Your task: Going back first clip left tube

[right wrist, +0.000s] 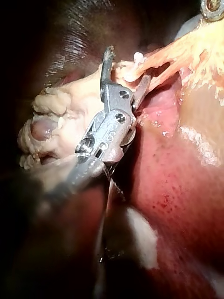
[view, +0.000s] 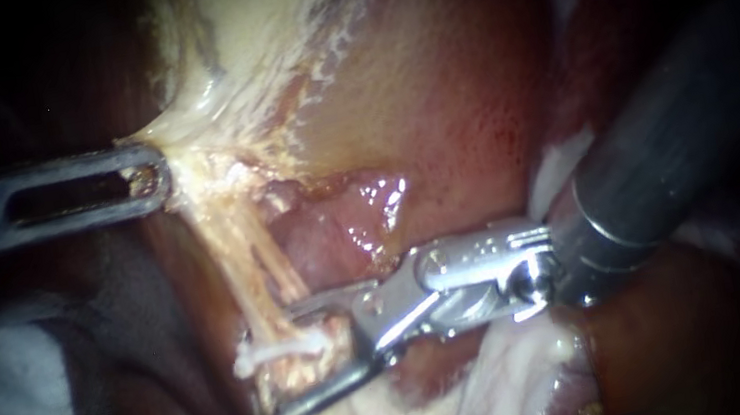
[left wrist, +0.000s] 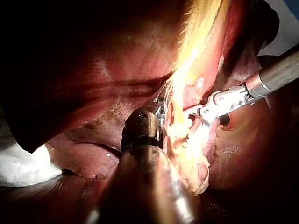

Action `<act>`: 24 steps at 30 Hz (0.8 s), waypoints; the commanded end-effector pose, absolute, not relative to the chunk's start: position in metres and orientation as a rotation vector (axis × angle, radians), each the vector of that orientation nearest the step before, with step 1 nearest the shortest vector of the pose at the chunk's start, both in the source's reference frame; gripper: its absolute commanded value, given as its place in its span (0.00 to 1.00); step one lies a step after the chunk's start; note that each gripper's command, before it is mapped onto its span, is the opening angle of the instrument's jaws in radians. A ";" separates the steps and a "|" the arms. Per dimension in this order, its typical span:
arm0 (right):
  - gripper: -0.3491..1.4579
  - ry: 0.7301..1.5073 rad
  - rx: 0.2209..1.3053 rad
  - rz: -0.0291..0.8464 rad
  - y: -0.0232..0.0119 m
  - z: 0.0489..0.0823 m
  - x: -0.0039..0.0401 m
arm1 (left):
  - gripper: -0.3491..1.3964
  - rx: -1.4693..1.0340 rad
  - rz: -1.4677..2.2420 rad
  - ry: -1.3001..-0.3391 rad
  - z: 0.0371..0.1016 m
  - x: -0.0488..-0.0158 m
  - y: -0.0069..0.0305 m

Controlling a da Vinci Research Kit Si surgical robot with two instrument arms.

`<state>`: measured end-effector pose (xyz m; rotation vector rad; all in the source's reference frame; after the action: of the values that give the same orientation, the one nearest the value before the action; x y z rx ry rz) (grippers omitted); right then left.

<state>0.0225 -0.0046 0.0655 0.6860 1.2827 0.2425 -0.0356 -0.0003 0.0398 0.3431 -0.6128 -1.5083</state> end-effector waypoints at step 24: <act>0.52 1.375 0.478 0.070 0.0008 0.0574 0.0048 | 0.00 0.344 -1.508 -0.613 0.0399 -0.0356 -0.0003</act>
<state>0.0042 0.0011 0.0570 0.4729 1.3843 0.0699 -0.0356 -0.0002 0.0398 0.3436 -0.6137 -1.5076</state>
